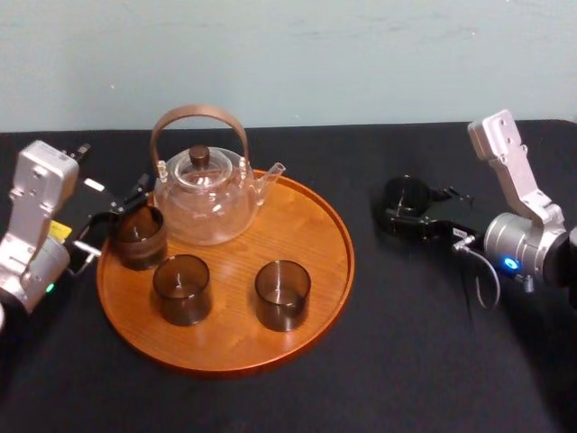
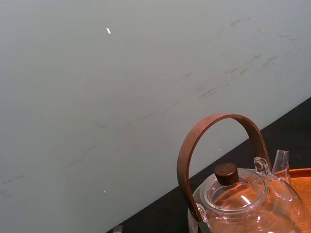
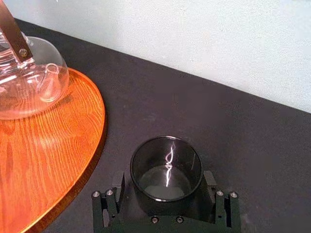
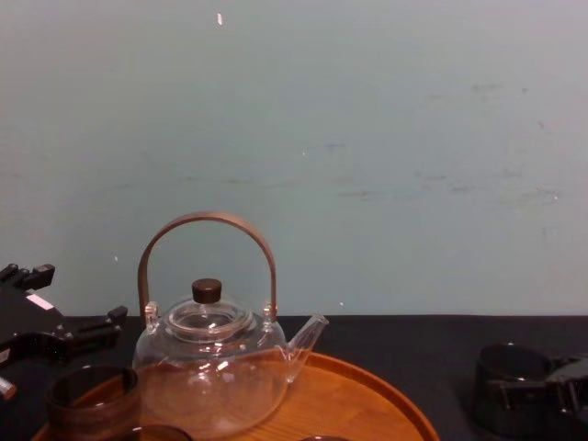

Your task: Pick up the glass from the table and place it on the tray.

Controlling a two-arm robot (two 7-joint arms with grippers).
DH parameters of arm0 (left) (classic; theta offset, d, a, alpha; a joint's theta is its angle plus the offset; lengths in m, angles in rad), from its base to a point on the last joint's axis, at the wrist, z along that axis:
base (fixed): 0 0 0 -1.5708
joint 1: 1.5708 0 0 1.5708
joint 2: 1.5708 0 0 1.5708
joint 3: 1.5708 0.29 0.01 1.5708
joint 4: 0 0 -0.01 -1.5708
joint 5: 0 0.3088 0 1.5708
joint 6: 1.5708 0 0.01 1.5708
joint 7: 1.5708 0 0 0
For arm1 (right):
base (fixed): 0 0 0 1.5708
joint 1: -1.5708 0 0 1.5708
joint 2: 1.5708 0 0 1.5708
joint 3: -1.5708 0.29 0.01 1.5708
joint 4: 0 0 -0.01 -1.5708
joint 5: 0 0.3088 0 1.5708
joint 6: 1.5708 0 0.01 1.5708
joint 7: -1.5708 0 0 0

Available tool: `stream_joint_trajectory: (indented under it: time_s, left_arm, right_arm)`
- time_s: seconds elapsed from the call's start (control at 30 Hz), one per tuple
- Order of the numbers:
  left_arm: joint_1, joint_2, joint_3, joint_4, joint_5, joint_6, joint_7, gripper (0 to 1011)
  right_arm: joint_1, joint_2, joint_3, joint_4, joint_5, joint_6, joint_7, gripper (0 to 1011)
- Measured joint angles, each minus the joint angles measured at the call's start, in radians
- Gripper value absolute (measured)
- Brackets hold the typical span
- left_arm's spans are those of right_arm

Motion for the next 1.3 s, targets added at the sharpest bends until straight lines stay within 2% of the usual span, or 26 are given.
stream_joint_trajectory:
  time_s: [0.53,0.83,1.07,1.3]
  left_arm:
    - [0.000,0.000,0.000,0.000,0.000,0.000,0.000,1001]
    - [0.000,0.000,0.000,0.000,0.000,0.000,0.000,1001]
    - [0.000,0.000,0.000,0.000,0.000,0.000,0.000,1001]
    - [0.000,0.000,0.000,0.000,0.000,0.000,0.000,1001]
  right_arm:
    - [0.040,-0.046,0.002,0.053,-0.045,-0.001,0.009,1002]
    - [0.039,-0.044,0.002,0.051,-0.043,-0.001,0.009,999]
    - [0.038,-0.042,0.002,0.050,-0.041,-0.001,0.008,904]
    - [0.037,-0.042,0.002,0.049,-0.039,-0.001,0.008,904]
